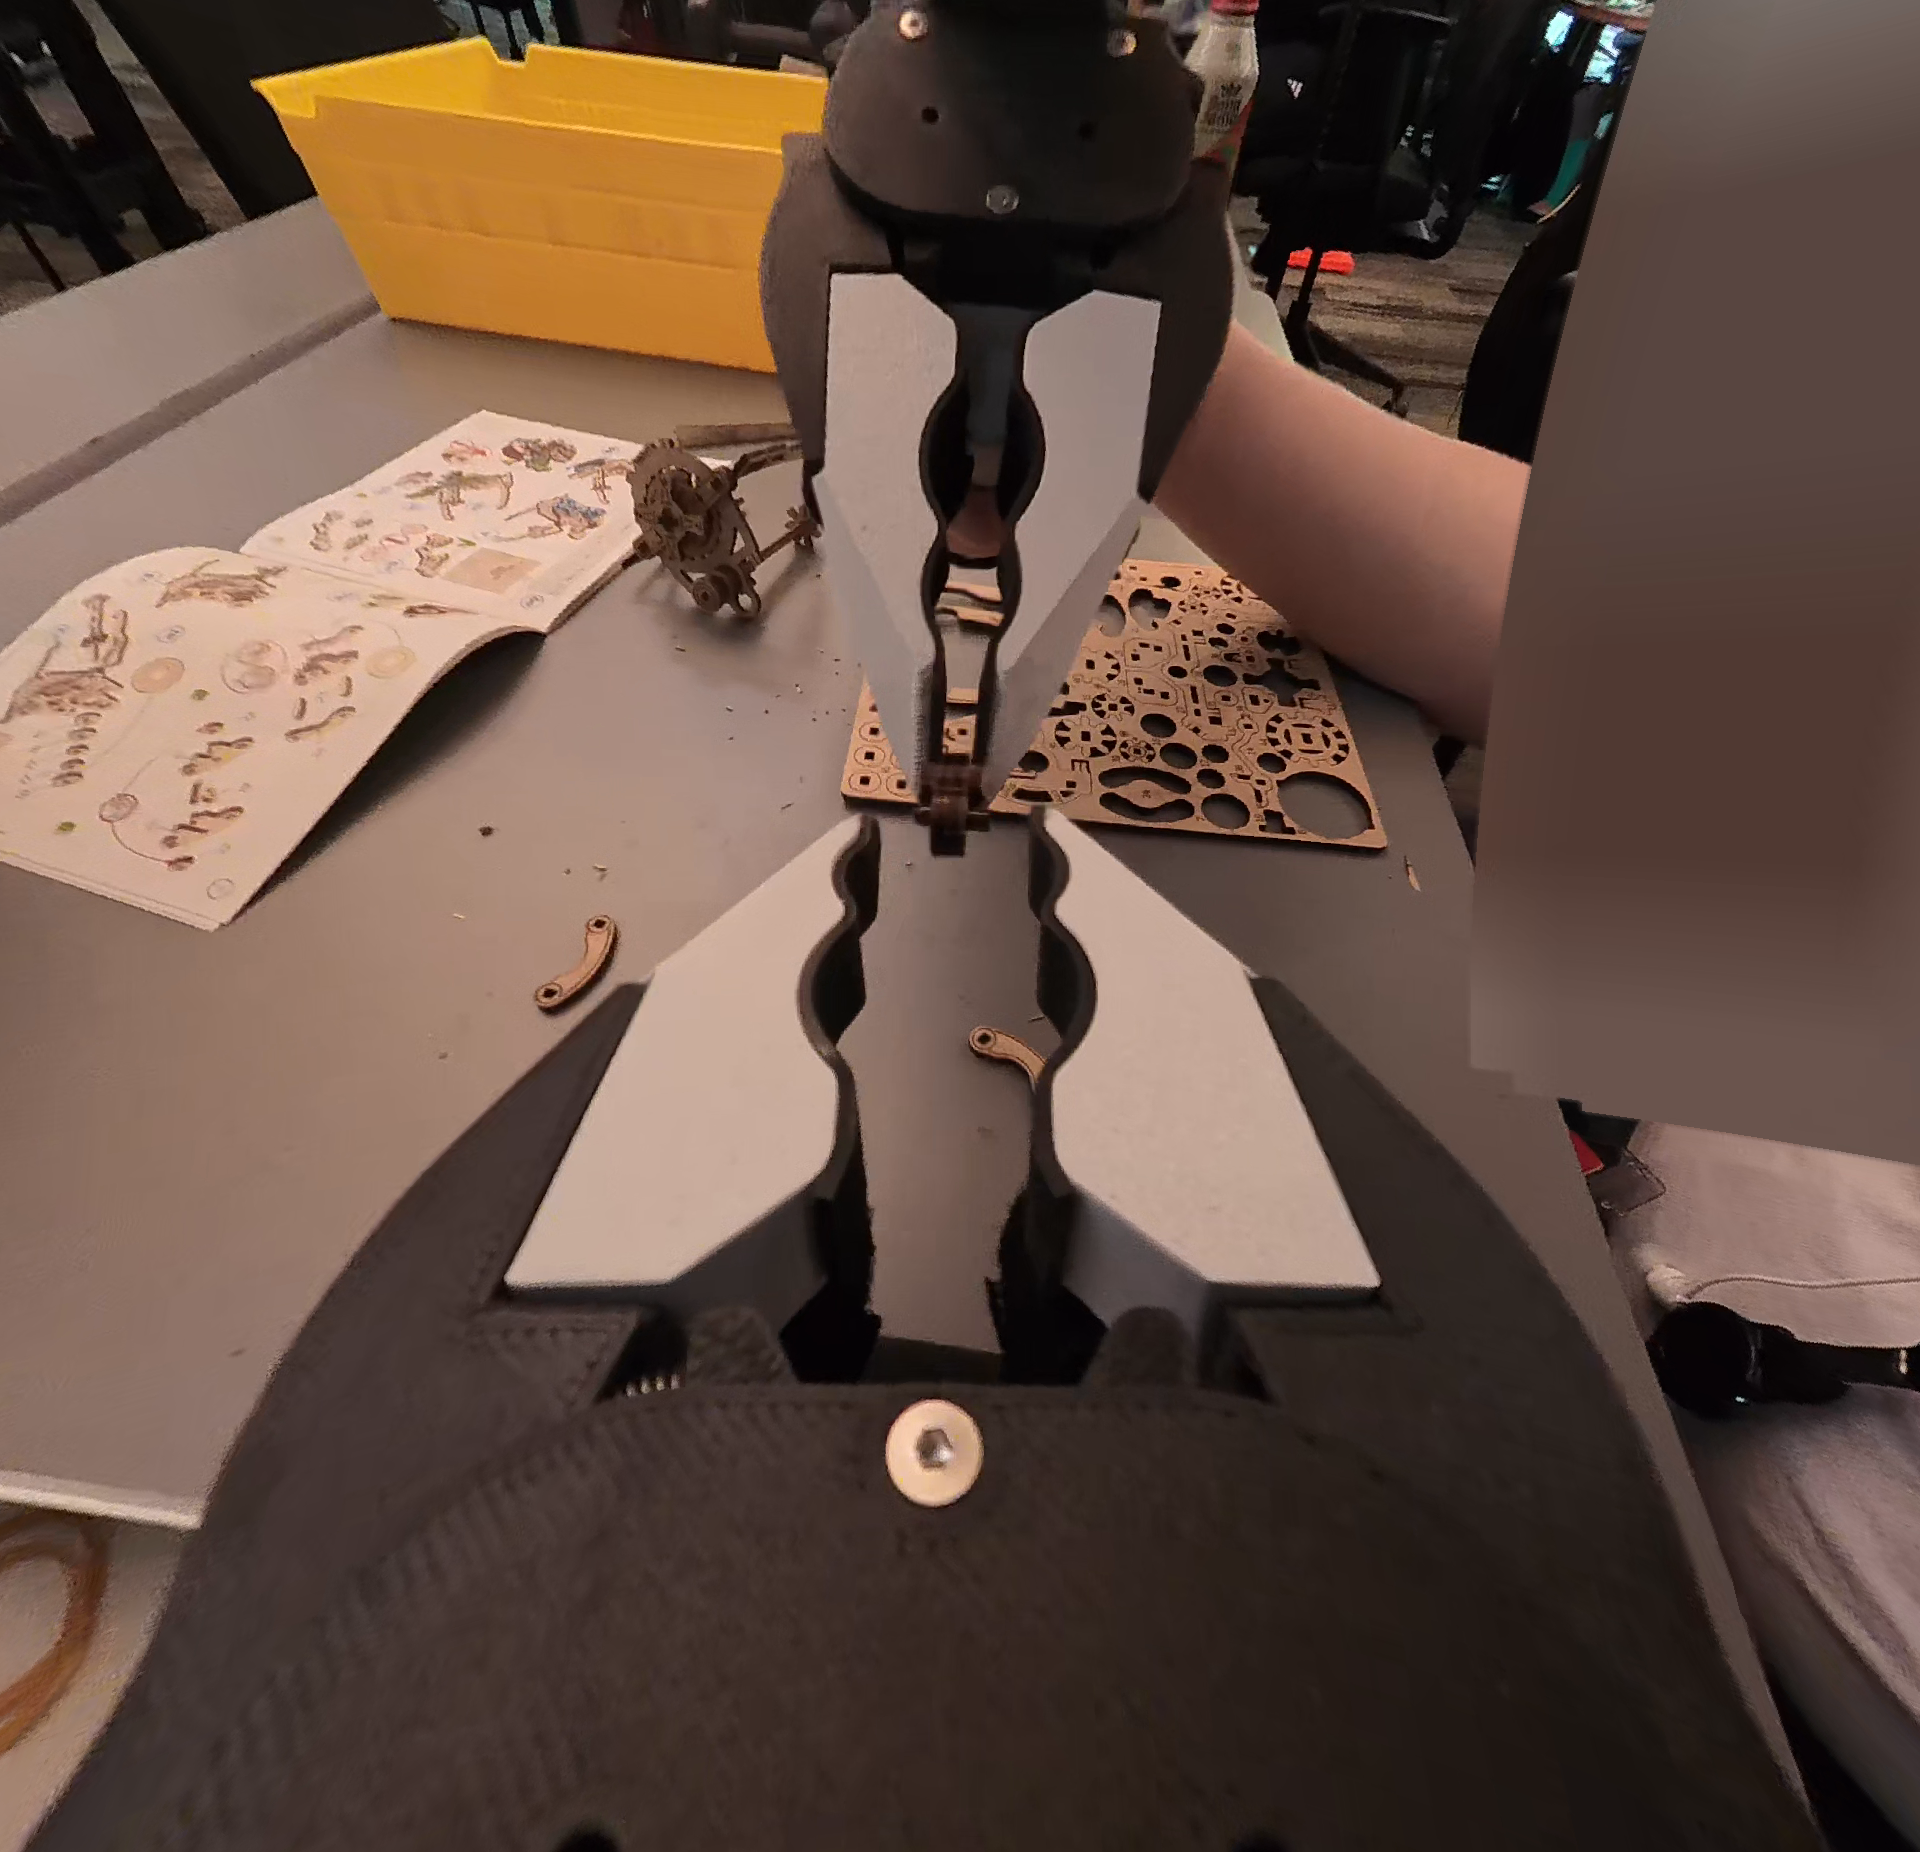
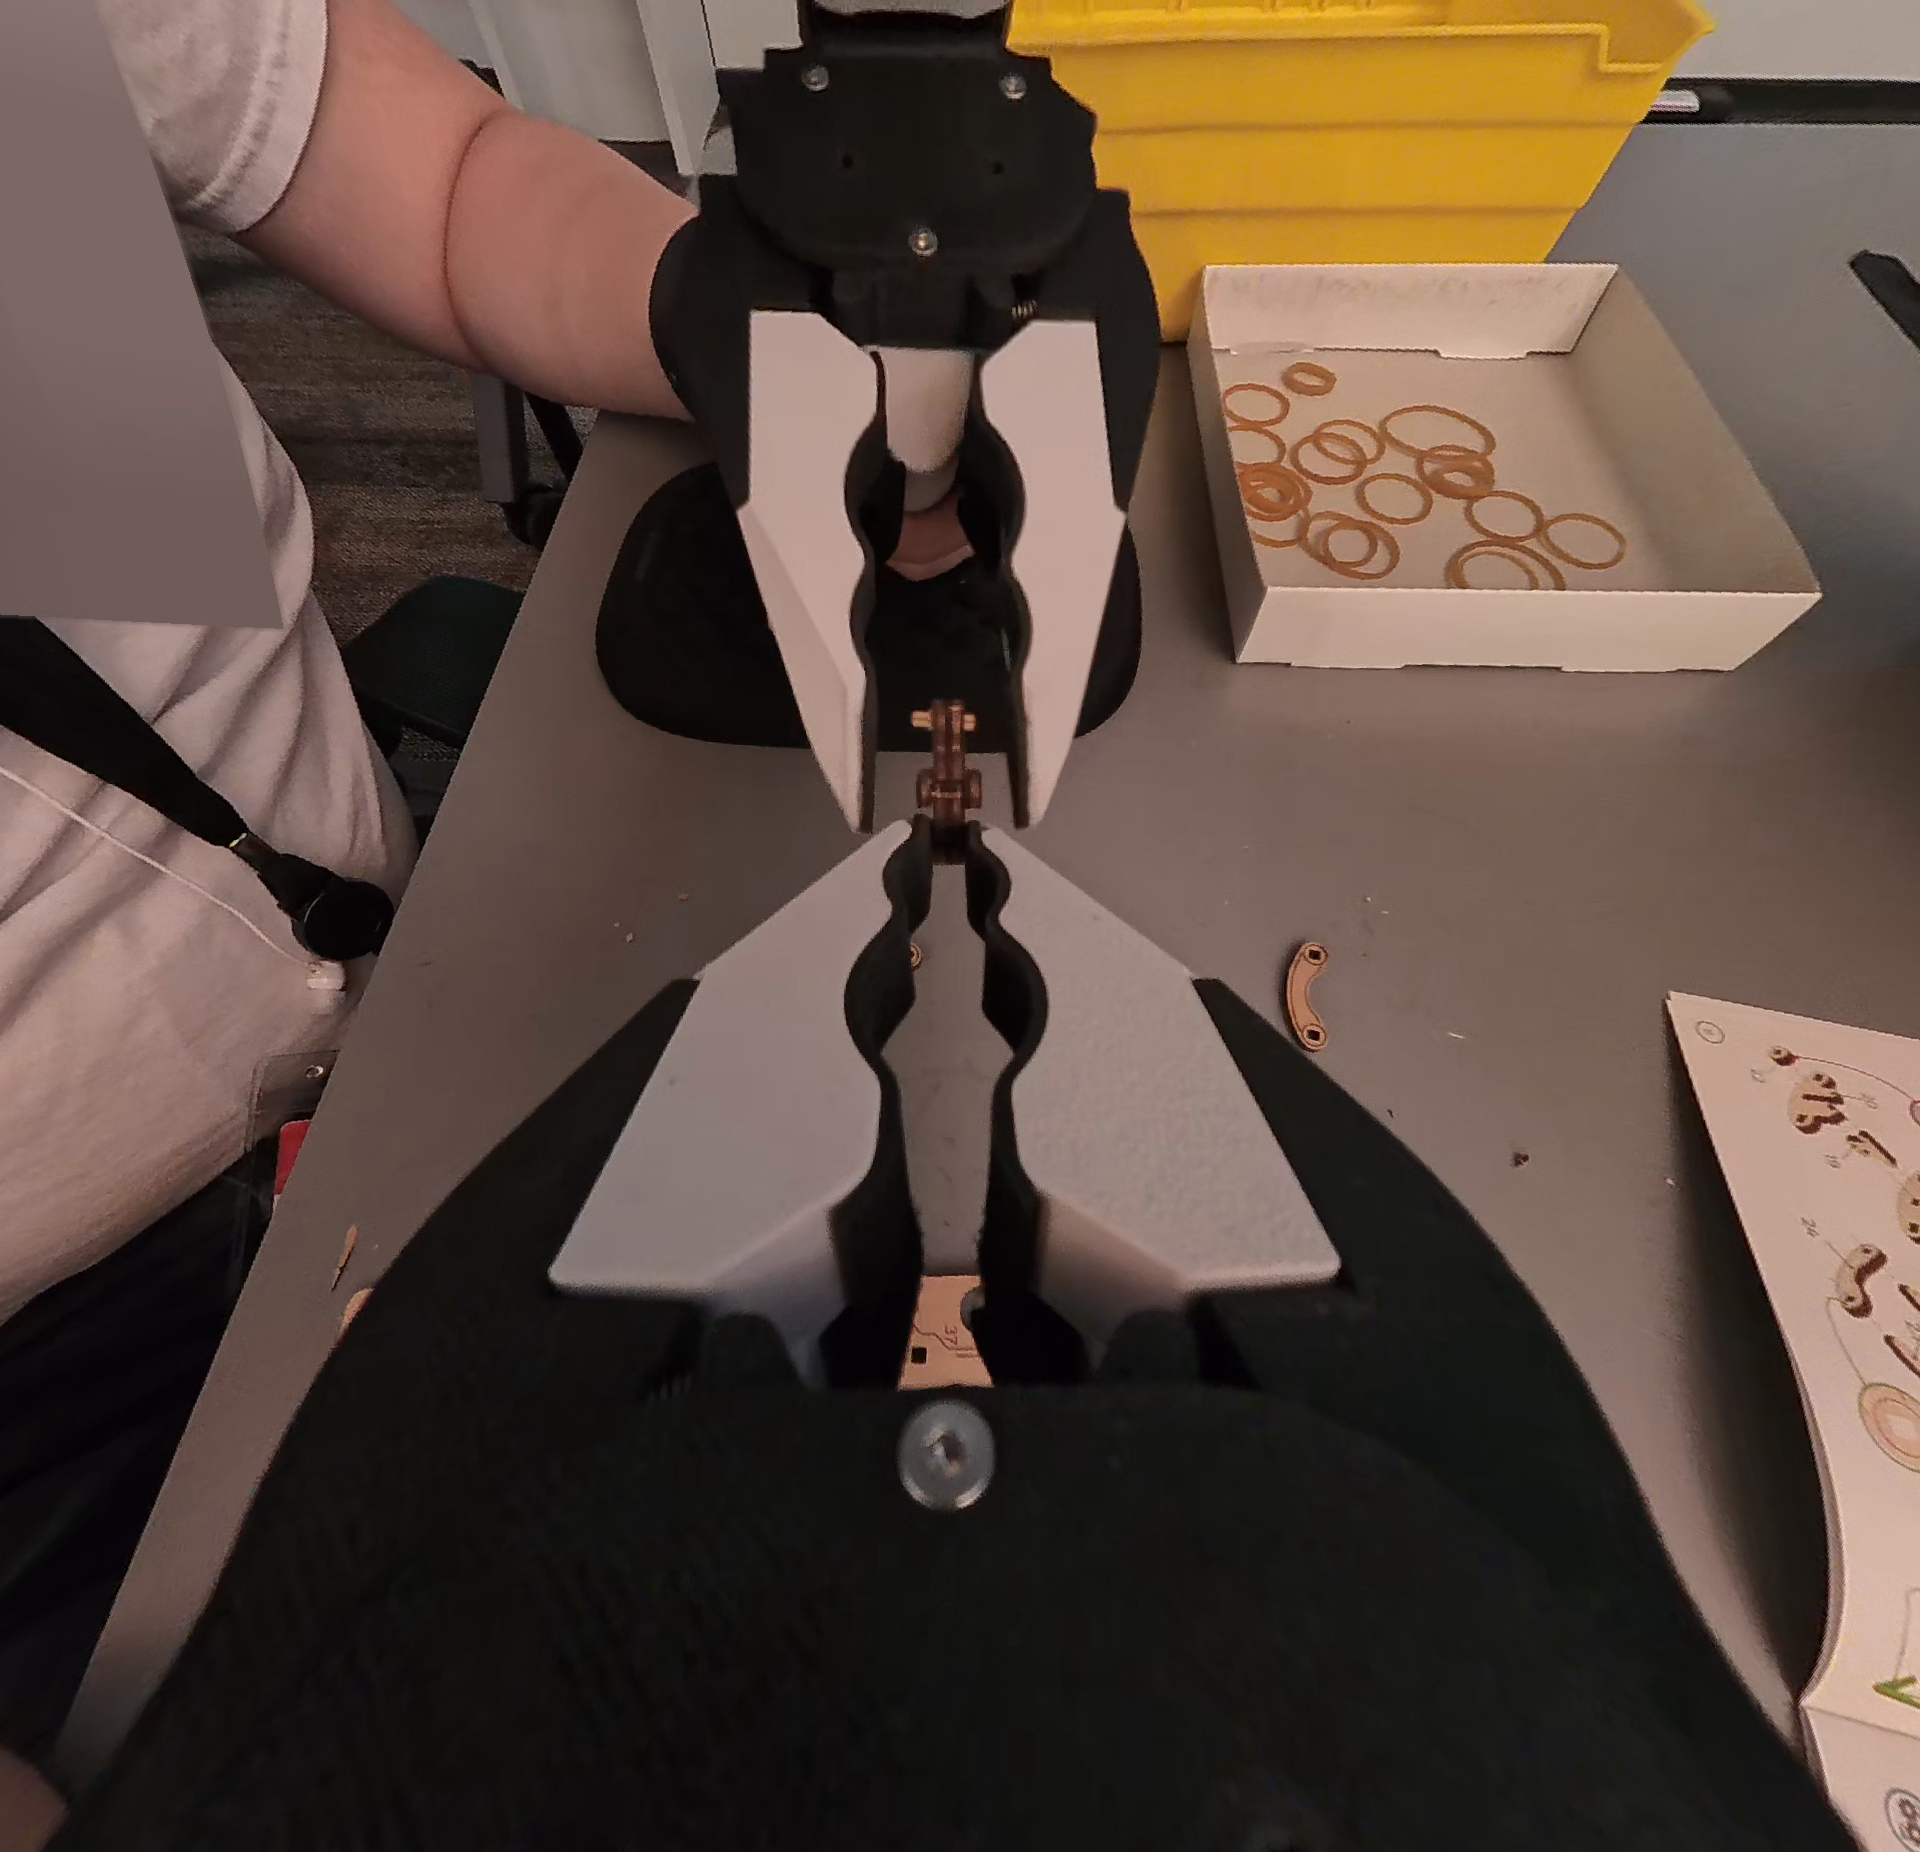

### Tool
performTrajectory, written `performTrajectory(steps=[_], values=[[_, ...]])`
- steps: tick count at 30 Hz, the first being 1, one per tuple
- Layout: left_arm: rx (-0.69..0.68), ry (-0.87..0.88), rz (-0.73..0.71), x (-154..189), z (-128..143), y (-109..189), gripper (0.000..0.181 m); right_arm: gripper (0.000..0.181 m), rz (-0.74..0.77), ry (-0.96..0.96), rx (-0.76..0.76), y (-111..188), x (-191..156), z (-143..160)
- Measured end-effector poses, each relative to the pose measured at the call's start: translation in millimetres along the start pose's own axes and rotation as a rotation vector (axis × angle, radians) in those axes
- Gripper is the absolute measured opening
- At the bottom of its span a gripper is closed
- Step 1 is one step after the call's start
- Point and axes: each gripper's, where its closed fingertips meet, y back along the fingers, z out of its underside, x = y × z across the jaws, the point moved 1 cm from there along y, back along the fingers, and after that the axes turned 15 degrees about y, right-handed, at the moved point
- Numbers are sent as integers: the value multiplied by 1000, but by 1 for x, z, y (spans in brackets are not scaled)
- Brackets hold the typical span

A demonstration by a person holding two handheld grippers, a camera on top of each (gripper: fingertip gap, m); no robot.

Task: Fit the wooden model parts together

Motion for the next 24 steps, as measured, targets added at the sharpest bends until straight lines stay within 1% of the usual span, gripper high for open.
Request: performTrajectory(steps=[1,4,6,10,13,16,24], values=[[-4,6,0,-1,1,0,26,3,0,0,4,0,0,-1],[-4,5,4,0,1,0,16,3,3,2,14,1,0,-3],[10,19,5,-1,-1,1,14,3,4,4,23,2,0,-5],[33,57,32,0,-5,3,13,3,16,7,37,4,1,-8],[52,56,45,3,-6,2,8,3,17,4,47,5,2,-10],[63,45,31,2,-7,2,5,3,23,-2,56,5,3,-11],[122,36,31,3,-15,6,3,3,34,-14,105,9,6,-18]])
